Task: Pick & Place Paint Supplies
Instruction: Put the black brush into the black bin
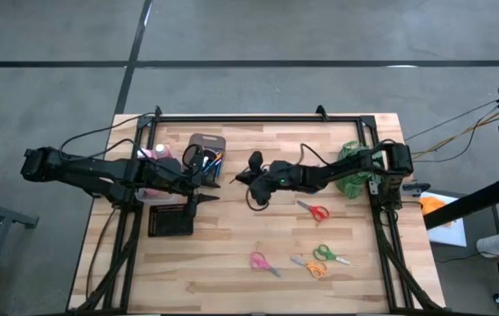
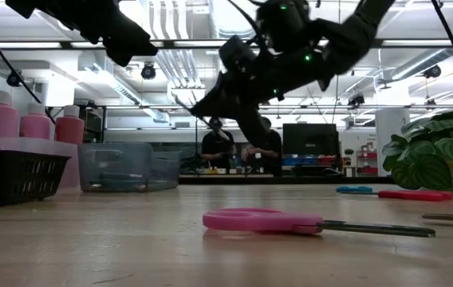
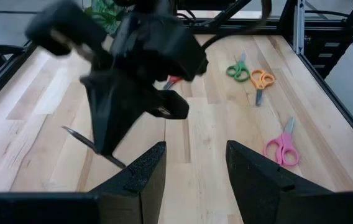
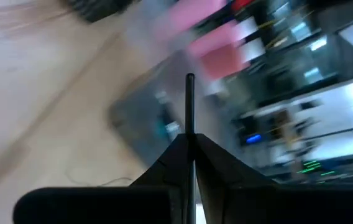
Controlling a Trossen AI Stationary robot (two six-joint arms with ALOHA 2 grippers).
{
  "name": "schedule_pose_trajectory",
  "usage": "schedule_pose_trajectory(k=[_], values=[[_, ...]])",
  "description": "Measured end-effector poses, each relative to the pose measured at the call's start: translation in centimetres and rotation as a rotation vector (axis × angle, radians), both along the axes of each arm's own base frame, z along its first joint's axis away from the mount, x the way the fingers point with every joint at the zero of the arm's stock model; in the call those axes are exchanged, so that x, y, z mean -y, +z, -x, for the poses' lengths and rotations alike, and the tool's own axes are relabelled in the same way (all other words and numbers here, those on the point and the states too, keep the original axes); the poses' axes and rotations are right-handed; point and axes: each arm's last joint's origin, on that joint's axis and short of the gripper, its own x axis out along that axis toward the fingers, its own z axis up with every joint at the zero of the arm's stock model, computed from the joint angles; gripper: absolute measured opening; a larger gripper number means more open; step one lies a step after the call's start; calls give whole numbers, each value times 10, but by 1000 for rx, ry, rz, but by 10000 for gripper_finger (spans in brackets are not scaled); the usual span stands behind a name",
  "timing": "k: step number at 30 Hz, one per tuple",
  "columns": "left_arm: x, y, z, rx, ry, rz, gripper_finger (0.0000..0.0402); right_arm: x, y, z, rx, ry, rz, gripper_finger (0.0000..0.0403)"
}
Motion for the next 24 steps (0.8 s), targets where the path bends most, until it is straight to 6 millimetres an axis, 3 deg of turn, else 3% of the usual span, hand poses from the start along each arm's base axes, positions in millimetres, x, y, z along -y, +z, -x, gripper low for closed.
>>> schedule_pose_trajectory(k=[7,18,24], values=[[0,0,0,-5,0,0,165,1,-21,-6,142,18,89,18],[0,-2,1,-24,0,-1,165,20,-41,-70,266,-74,137,18],[0,-4,2,-46,0,-3,165,29,-46,-86,259,-36,189,18]])
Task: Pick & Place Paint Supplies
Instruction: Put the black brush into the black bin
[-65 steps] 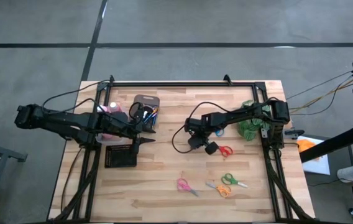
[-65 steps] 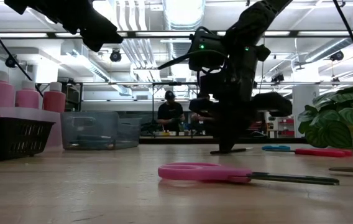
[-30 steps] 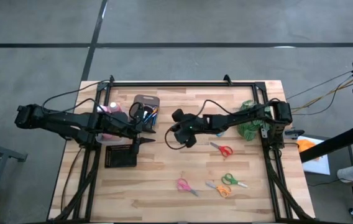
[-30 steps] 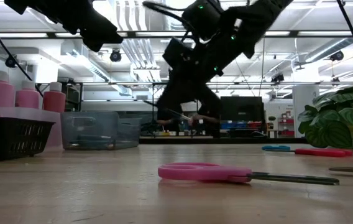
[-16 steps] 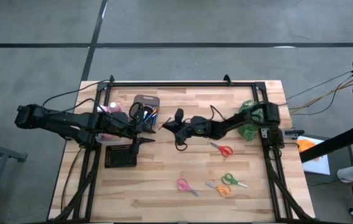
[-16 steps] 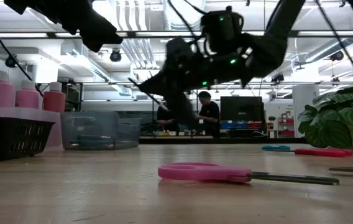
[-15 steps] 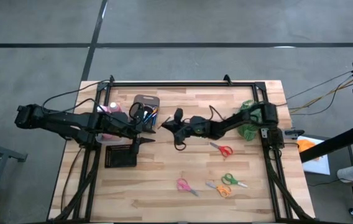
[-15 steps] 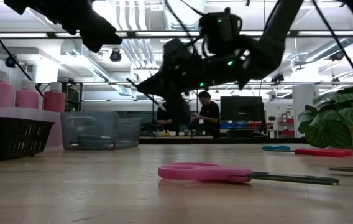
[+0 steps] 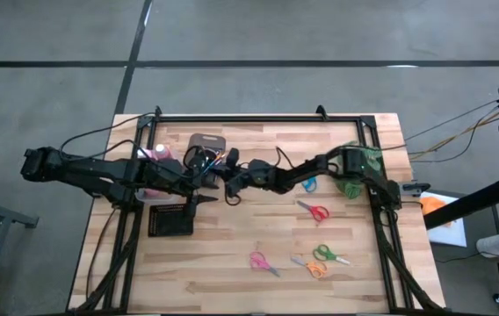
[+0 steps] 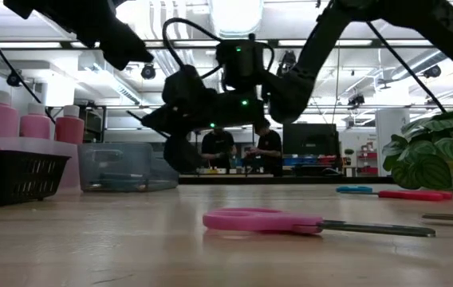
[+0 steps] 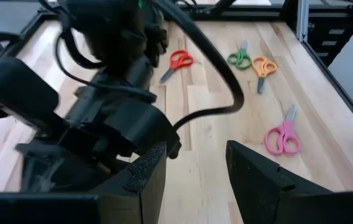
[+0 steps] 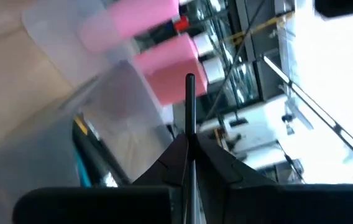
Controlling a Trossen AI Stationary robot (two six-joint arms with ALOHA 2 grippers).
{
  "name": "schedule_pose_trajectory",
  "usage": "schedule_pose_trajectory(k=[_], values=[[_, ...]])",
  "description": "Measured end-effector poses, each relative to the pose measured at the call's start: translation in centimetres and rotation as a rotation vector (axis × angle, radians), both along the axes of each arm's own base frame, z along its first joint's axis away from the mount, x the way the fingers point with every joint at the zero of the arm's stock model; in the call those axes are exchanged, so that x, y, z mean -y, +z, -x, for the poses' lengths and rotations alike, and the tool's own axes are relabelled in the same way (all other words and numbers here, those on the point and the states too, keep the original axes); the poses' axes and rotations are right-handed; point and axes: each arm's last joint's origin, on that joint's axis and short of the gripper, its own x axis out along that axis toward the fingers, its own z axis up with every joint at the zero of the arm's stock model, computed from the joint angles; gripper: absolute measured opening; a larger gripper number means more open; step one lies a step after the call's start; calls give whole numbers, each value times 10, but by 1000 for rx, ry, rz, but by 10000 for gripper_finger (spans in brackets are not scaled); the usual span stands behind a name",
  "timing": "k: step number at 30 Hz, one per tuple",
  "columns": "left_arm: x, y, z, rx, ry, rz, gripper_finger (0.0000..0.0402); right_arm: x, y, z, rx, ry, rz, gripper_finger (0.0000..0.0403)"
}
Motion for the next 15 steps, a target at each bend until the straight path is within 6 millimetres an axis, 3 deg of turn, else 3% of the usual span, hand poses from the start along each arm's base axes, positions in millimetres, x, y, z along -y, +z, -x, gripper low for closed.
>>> schedule_pose_trajectory(k=[15], values=[[0,-2,1,-17,0,-1,165,17,10,-16,-135,162,37,18]])
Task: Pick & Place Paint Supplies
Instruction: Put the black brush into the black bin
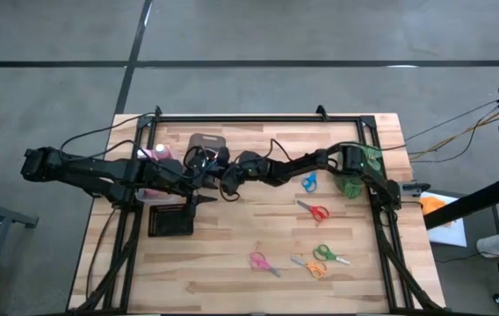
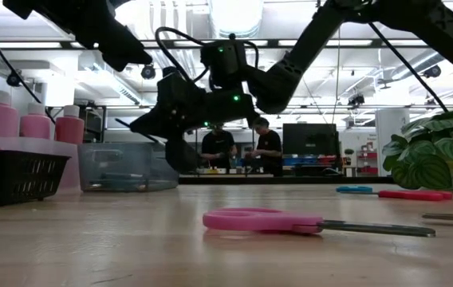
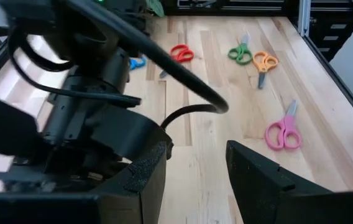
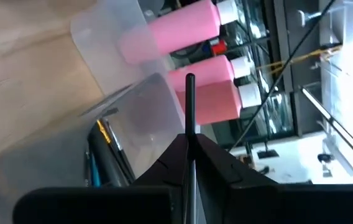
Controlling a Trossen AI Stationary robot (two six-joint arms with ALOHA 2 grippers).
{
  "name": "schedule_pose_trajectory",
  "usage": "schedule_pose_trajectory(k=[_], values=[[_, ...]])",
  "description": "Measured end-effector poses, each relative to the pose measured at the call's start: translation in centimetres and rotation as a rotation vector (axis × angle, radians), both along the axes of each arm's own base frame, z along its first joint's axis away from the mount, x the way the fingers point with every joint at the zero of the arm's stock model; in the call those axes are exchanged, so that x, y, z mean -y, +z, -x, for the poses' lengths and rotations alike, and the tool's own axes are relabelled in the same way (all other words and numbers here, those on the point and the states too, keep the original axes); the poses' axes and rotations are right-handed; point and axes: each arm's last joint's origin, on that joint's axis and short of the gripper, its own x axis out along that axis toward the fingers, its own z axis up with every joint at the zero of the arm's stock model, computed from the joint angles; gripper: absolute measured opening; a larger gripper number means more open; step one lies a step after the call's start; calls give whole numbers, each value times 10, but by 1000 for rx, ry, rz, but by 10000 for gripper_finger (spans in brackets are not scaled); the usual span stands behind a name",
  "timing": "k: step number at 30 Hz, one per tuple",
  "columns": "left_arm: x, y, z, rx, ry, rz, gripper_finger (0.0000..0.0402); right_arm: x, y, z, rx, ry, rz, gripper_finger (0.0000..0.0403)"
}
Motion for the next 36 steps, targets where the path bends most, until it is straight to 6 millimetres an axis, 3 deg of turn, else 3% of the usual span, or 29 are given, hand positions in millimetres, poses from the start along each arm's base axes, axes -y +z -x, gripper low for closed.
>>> schedule_pose_trajectory(k=[15,36], values=[[0,-1,1,-15,0,-1,165,12,3,-7,-143,95,10,18],[0,-2,1,-20,0,-1,165,11,2,-8,-151,100,6,18]])
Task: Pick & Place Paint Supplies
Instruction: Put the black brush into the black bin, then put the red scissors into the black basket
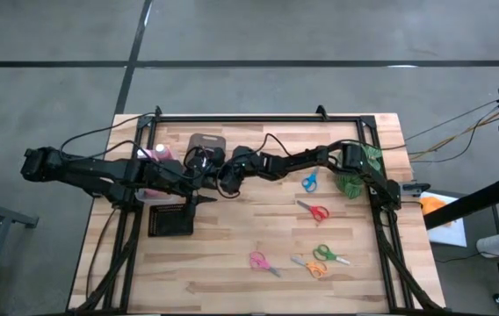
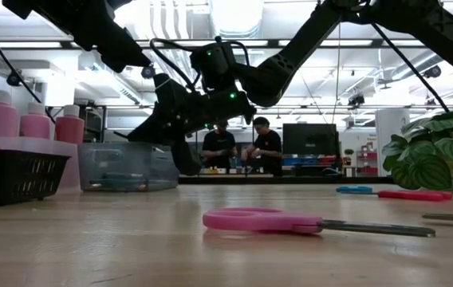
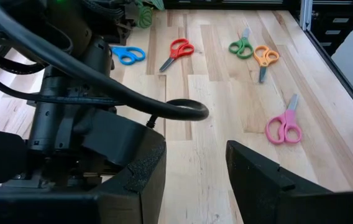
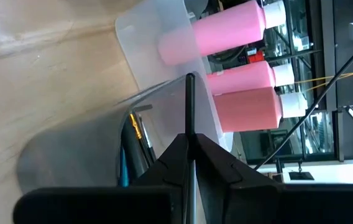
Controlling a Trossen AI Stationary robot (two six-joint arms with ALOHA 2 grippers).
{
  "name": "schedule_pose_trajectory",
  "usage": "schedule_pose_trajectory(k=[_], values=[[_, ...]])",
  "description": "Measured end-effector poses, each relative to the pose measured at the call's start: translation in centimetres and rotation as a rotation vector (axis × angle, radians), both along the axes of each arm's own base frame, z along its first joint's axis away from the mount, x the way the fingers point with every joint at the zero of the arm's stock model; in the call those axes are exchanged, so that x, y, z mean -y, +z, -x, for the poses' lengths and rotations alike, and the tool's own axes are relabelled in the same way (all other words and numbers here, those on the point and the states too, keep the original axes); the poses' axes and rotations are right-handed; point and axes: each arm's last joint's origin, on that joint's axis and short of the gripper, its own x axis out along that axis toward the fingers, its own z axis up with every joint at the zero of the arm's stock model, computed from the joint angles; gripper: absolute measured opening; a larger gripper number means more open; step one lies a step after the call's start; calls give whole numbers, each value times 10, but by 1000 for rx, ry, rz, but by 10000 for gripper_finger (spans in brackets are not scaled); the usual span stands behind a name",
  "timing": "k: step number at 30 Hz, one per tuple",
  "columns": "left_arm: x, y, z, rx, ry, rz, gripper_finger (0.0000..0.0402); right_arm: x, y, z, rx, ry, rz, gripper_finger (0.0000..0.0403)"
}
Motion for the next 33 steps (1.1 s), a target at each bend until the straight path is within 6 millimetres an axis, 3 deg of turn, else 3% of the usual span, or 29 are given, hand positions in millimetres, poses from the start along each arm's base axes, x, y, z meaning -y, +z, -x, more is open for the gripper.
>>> schedule_pose_trajectory(k=[12,23,33], values=[[0,0,0,0,0,0,165,0,0,0,2,-1,-2,78],[0,0,0,0,0,0,165,0,1,0,8,-8,-7,81],[0,0,0,0,0,0,165,-6,8,1,26,-37,-126,81]])
